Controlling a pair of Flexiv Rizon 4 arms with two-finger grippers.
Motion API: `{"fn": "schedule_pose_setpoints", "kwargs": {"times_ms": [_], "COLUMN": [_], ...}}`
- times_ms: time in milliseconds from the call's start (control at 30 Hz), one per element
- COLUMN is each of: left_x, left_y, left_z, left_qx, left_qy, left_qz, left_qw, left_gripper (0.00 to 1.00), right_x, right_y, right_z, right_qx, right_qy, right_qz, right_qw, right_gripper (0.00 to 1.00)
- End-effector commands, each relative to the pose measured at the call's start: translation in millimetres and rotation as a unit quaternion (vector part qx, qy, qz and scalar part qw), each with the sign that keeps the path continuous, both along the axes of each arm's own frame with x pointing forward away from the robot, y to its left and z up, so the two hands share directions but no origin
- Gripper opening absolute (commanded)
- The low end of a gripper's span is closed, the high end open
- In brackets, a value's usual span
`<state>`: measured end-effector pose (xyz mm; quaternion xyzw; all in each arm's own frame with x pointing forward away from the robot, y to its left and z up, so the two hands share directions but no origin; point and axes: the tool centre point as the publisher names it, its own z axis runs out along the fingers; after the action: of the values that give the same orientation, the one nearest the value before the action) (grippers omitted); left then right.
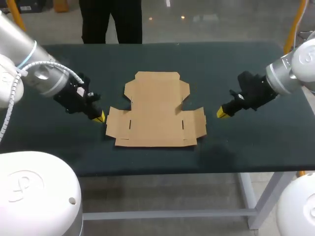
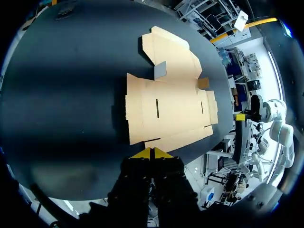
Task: Assemble the packaging by folding the flat box into shape, placing the metal phone stand inside, and closing the box properly
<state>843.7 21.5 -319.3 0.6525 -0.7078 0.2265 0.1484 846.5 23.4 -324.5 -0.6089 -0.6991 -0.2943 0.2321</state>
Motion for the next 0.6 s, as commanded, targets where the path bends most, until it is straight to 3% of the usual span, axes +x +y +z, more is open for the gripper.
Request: {"fn": "schedule_pose_setpoints", "kwargs": {"times_ms": [33, 333, 600], "left_x": [-11.7, -34.3, -42.4], "left_y": [4, 3, 3], "left_z": [-10.5, -23.4, -38.5], "left_qx": [-0.020, -0.031, -0.049], "left_qy": [-0.018, -0.015, -0.001], "left_qz": [0.009, 0.010, 0.000], "left_qw": [1.000, 0.999, 0.999], "left_gripper": [0.00, 0.00, 0.00], "right_x": [-11.3, -38.1, -53.5], "right_y": [3, 15, 21], "right_z": [-9, -32, -49], "right_qx": [0.003, 0.014, 0.020], "right_qy": [-0.002, 0.013, 0.023], "right_qz": [-0.005, -0.008, -0.019], "right_qw": [1.000, 1.000, 0.999], "right_gripper": [0.00, 0.00, 0.00]}}
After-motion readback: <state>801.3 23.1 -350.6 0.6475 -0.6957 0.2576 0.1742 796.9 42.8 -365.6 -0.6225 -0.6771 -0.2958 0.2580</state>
